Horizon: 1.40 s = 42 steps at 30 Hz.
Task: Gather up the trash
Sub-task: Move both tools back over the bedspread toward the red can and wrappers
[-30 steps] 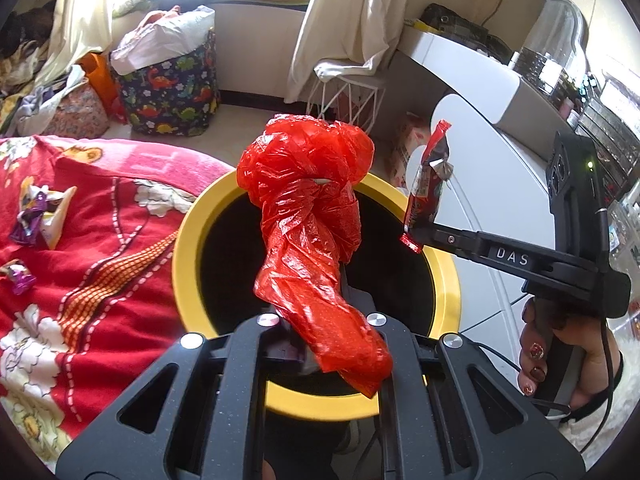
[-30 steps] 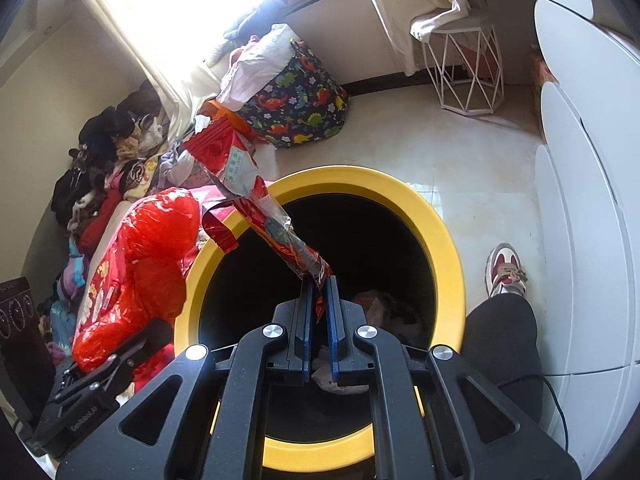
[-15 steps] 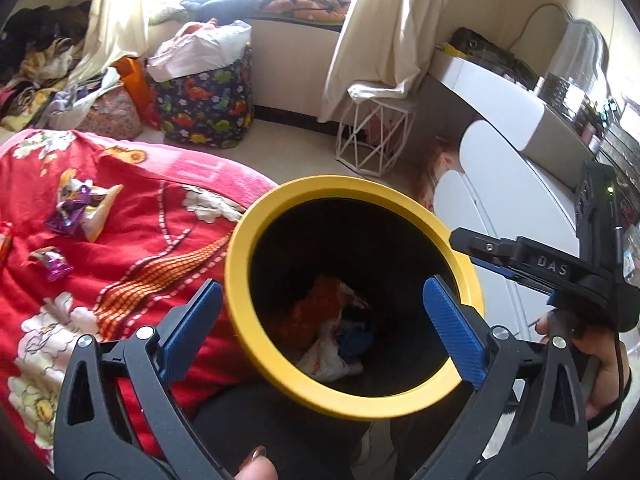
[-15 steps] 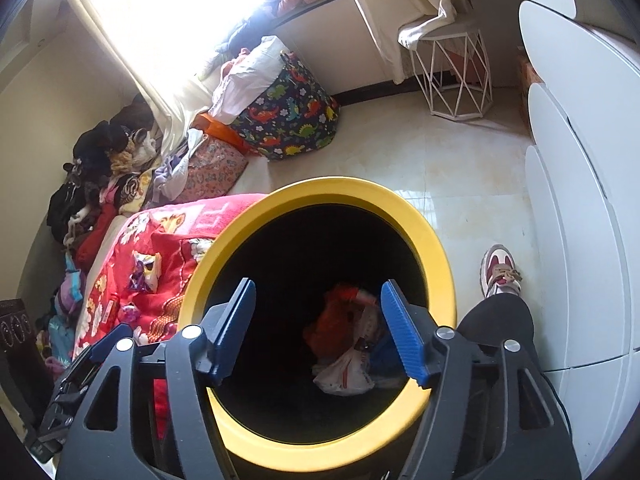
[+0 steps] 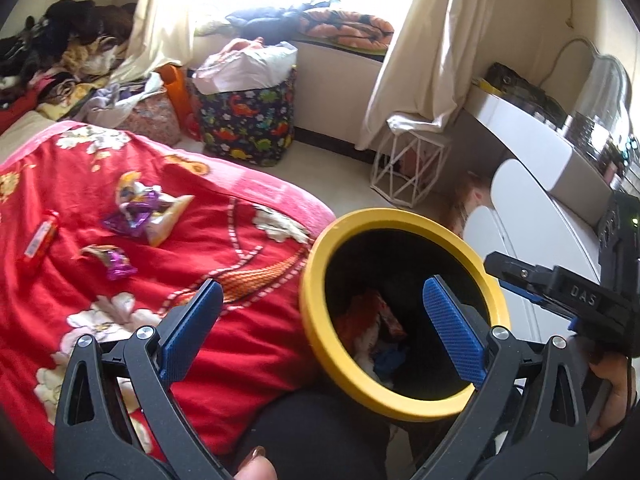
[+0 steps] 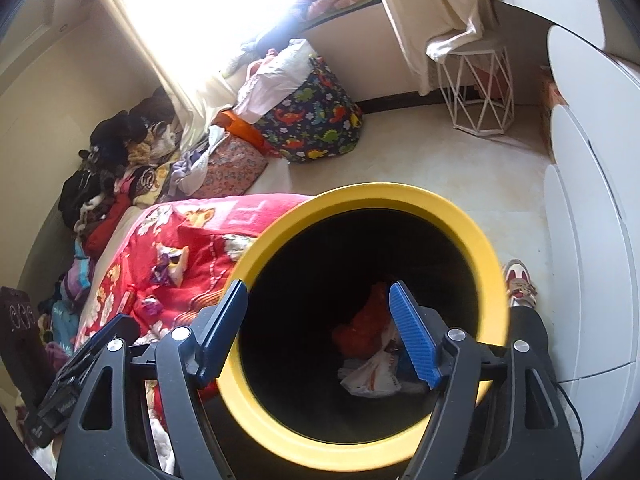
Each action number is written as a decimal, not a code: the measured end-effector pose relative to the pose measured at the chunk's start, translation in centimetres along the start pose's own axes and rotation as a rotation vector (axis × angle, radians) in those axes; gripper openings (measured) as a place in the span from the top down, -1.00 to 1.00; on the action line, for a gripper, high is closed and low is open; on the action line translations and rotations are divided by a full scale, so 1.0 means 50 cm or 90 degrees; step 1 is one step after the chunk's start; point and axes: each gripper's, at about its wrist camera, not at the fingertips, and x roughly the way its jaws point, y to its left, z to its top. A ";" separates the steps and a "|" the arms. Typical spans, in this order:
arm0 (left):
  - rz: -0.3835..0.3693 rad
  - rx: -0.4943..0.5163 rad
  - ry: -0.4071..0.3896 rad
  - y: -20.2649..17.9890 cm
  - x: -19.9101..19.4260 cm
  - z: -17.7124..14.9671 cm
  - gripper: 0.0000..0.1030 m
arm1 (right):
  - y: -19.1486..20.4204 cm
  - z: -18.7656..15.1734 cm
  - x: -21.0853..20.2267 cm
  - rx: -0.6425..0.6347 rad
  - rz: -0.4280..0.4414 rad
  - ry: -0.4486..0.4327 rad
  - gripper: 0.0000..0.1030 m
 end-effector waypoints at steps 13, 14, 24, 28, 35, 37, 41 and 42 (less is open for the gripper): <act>0.040 -0.048 -0.028 0.100 -0.034 0.014 -0.79 | 0.111 -0.007 0.032 -0.059 0.027 0.005 -0.46; 0.042 -0.051 -0.030 0.106 -0.036 0.016 -0.79 | 0.115 -0.008 0.034 -0.061 0.029 0.006 -0.47; 0.081 -0.097 -0.059 0.192 -0.065 0.032 -0.79 | 0.197 -0.005 0.061 -0.109 0.050 0.016 -0.52; 0.098 -0.110 -0.068 0.219 -0.074 0.037 -0.79 | 0.237 0.000 0.079 -0.129 0.062 0.019 -0.52; 0.132 -0.142 -0.085 0.283 -0.093 0.046 -0.79 | 0.300 0.005 0.109 -0.163 0.087 0.026 -0.52; 0.141 -0.153 -0.088 0.301 -0.097 0.047 -0.79 | 0.318 0.007 0.121 -0.171 0.095 0.030 -0.52; 0.154 -0.167 -0.092 0.331 -0.104 0.047 -0.79 | 0.350 0.007 0.144 -0.184 0.108 0.039 -0.52; 0.157 -0.172 -0.092 0.340 -0.104 0.046 -0.79 | 0.360 0.007 0.151 -0.188 0.111 0.041 -0.52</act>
